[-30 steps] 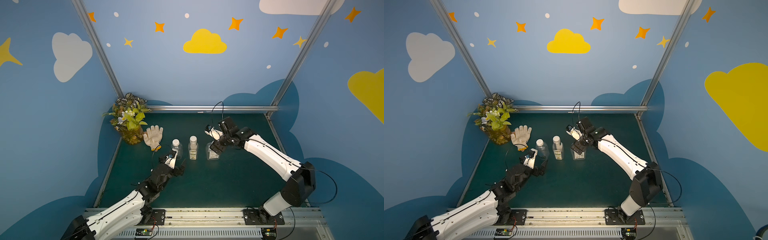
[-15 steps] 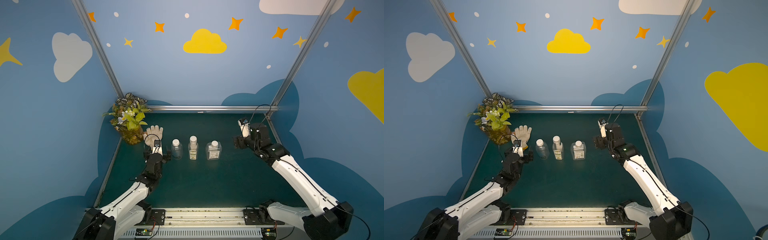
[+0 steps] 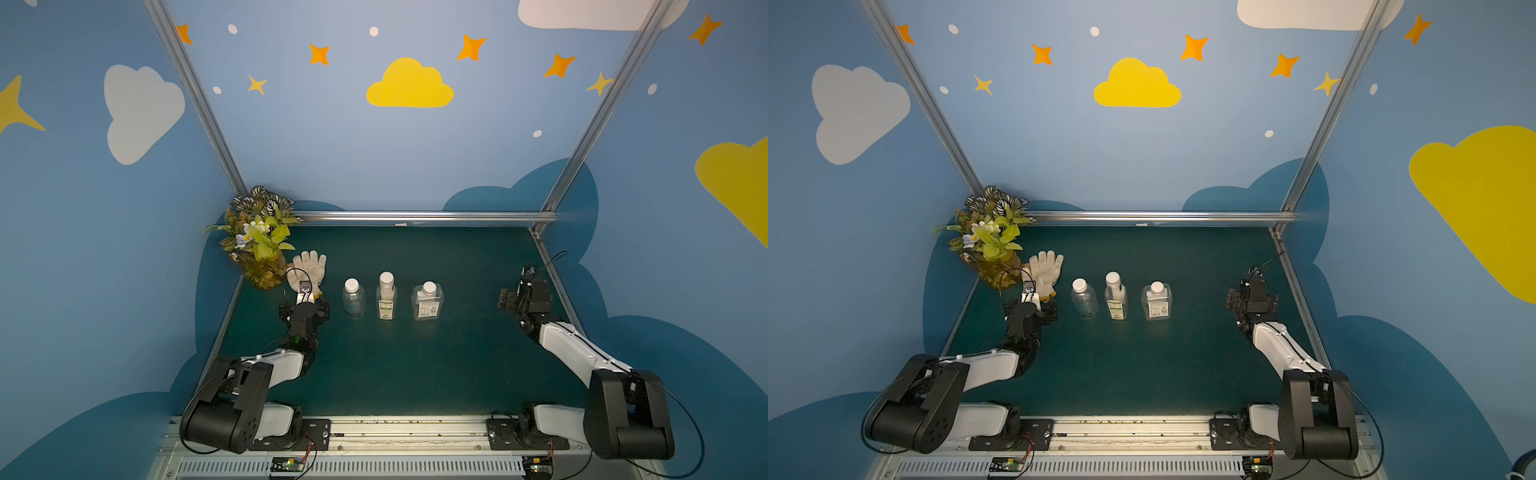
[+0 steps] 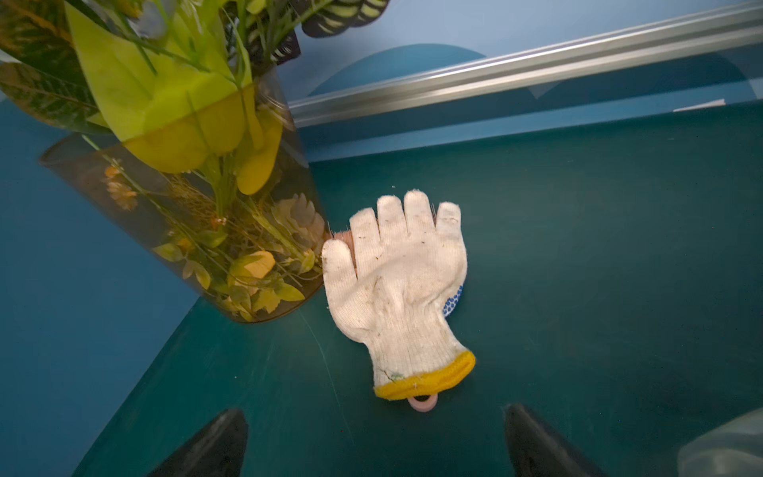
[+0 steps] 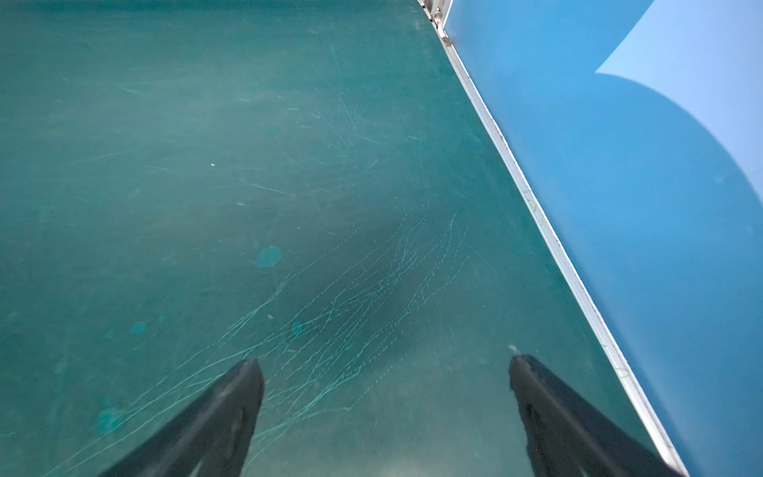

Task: Screw on the bottle caps
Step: Reset both arms

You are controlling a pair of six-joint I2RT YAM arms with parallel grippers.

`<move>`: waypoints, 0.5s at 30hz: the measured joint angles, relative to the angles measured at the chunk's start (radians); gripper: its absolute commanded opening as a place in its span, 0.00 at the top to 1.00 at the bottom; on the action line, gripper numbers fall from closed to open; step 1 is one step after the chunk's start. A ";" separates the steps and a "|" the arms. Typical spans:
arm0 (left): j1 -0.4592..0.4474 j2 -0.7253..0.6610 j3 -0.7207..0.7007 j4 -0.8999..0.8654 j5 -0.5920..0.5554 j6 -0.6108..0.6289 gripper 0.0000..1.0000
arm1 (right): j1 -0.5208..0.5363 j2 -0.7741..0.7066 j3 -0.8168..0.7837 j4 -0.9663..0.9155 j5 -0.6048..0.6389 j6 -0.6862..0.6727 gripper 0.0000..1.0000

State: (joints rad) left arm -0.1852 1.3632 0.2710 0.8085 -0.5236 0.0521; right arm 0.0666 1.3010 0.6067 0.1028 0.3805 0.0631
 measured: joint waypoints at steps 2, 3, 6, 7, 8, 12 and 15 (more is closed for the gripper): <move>0.014 0.015 0.002 0.028 0.032 -0.006 0.00 | -0.007 0.028 -0.017 0.068 -0.011 0.000 0.02; 0.020 0.030 0.003 0.050 0.042 -0.008 0.00 | -0.008 0.041 -0.023 0.100 -0.019 0.000 0.02; 0.033 0.095 0.009 0.104 0.084 -0.008 0.00 | -0.008 0.086 -0.056 0.219 -0.036 -0.004 0.02; 0.034 0.108 0.011 0.105 0.100 -0.007 0.00 | -0.008 0.101 -0.077 0.264 -0.047 -0.008 0.02; 0.035 0.115 0.014 0.104 0.118 -0.006 0.00 | -0.008 0.114 -0.101 0.307 -0.058 -0.015 0.02; 0.037 0.135 0.034 0.121 0.192 0.008 0.00 | -0.003 0.180 -0.169 0.450 -0.095 -0.035 0.02; 0.037 0.199 0.034 0.201 0.226 0.022 0.00 | 0.000 0.190 -0.177 0.467 -0.117 -0.053 0.02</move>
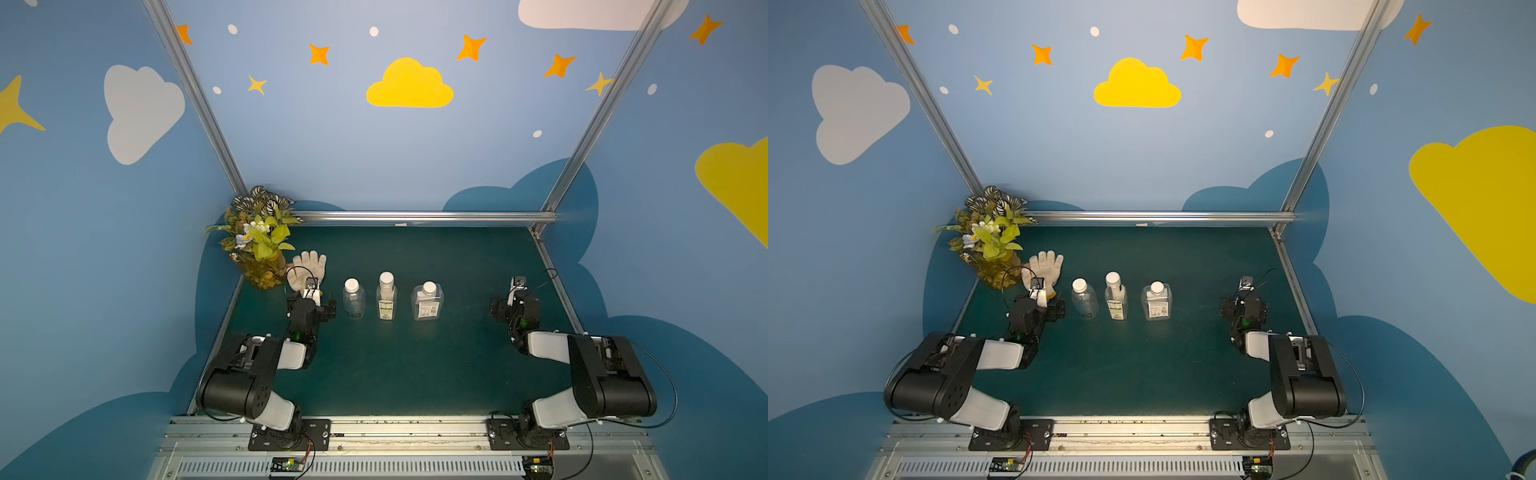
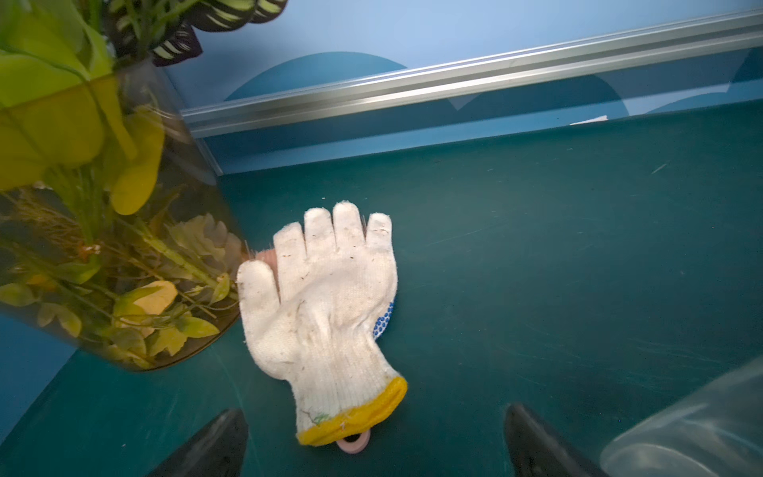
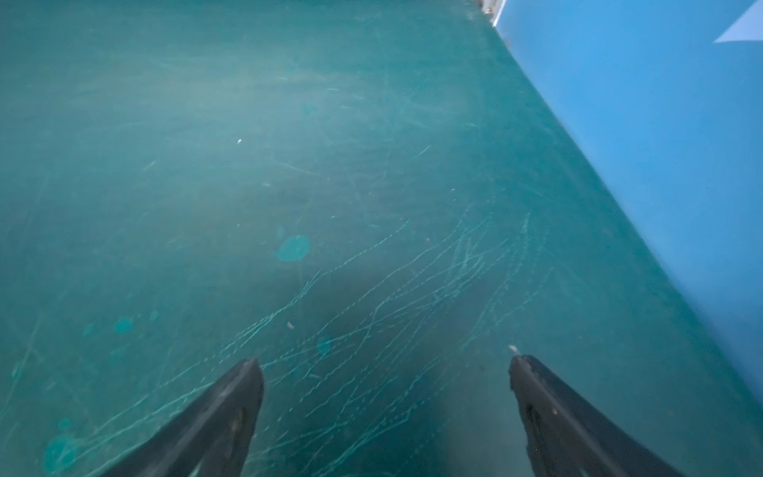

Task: Screw on the bottle caps
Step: Reset both arms

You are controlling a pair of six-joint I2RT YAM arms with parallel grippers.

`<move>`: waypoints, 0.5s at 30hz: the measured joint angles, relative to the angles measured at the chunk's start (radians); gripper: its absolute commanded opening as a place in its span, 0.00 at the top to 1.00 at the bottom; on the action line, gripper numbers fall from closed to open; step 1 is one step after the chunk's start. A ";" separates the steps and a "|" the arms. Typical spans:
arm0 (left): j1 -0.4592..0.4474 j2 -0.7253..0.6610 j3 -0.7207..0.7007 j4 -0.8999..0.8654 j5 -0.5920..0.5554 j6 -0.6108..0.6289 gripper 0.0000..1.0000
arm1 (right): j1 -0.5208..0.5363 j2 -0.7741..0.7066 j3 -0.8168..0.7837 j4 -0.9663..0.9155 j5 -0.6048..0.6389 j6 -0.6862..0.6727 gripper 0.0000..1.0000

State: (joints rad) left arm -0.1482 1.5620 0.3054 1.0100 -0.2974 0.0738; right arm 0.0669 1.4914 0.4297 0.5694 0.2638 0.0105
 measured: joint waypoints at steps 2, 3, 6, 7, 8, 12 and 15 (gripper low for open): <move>0.001 0.013 0.000 -0.013 0.017 0.005 0.00 | 0.000 0.000 0.010 0.011 -0.012 -0.011 0.02; 0.001 0.009 0.001 -0.023 0.021 0.006 0.00 | 0.000 -0.001 0.013 0.014 -0.016 -0.014 0.02; 0.002 0.008 0.024 -0.040 0.030 0.007 0.00 | 0.000 -0.001 0.018 0.019 -0.023 -0.020 0.02; 0.002 0.008 0.027 -0.035 0.032 0.008 0.00 | 0.000 -0.001 0.018 0.018 -0.023 -0.023 0.02; 0.002 0.008 0.027 -0.027 0.035 0.009 0.00 | 0.000 -0.002 0.018 0.018 -0.023 -0.024 0.02; 0.002 0.011 0.027 -0.029 0.039 0.010 0.00 | 0.000 -0.002 0.018 0.019 -0.026 -0.027 0.02; 0.002 0.011 0.028 -0.032 0.040 0.010 0.00 | 0.000 -0.002 0.018 0.018 -0.028 -0.031 0.02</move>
